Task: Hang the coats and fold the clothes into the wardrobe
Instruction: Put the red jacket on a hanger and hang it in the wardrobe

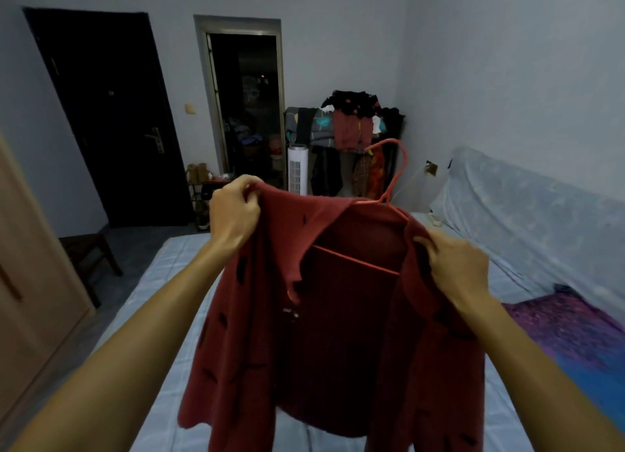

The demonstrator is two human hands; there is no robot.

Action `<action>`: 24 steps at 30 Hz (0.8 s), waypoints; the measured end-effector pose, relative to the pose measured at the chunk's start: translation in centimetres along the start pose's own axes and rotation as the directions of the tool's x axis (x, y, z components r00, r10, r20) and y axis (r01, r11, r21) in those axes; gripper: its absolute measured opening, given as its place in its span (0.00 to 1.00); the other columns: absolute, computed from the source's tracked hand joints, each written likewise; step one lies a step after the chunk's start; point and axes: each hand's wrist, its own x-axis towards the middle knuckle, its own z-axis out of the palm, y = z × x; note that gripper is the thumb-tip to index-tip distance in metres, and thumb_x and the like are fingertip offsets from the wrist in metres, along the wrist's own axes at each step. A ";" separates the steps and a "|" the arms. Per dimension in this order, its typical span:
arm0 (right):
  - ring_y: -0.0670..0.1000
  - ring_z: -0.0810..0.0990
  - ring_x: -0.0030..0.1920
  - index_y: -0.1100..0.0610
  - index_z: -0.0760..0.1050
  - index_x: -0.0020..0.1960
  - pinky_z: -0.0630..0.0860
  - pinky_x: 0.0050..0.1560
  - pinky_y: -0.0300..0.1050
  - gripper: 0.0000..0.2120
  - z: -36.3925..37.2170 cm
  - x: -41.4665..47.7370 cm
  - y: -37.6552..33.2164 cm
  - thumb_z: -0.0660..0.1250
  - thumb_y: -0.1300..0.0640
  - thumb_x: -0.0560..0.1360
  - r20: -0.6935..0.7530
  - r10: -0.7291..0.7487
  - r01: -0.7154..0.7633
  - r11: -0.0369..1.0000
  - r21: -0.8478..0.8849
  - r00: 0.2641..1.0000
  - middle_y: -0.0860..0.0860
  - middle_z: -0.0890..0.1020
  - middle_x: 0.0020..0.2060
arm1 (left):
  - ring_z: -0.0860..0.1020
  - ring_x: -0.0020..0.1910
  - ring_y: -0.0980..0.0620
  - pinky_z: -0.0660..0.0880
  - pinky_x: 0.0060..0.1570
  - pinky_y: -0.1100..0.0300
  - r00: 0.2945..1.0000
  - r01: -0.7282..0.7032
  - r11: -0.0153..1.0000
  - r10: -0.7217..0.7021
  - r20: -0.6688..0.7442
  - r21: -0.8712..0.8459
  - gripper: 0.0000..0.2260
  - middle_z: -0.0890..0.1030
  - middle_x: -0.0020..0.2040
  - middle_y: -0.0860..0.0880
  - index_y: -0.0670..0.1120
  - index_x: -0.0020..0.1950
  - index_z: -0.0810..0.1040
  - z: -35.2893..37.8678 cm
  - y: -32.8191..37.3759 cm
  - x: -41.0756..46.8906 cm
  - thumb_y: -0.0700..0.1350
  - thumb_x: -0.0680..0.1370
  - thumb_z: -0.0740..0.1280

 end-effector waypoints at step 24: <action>0.55 0.79 0.34 0.52 0.72 0.43 0.67 0.34 0.47 0.13 -2.4 3.2 -4.1 0.61 0.43 0.77 0.094 -0.186 0.153 0.947 0.281 0.978 0.47 0.77 0.31 | 0.78 0.39 0.45 0.73 0.40 0.53 0.931 -0.311 0.946 0.284 0.231 0.091 0.04 0.80 0.42 0.45 0.44 0.49 0.76 1.9 2.8 -3.5 0.40 0.79 0.62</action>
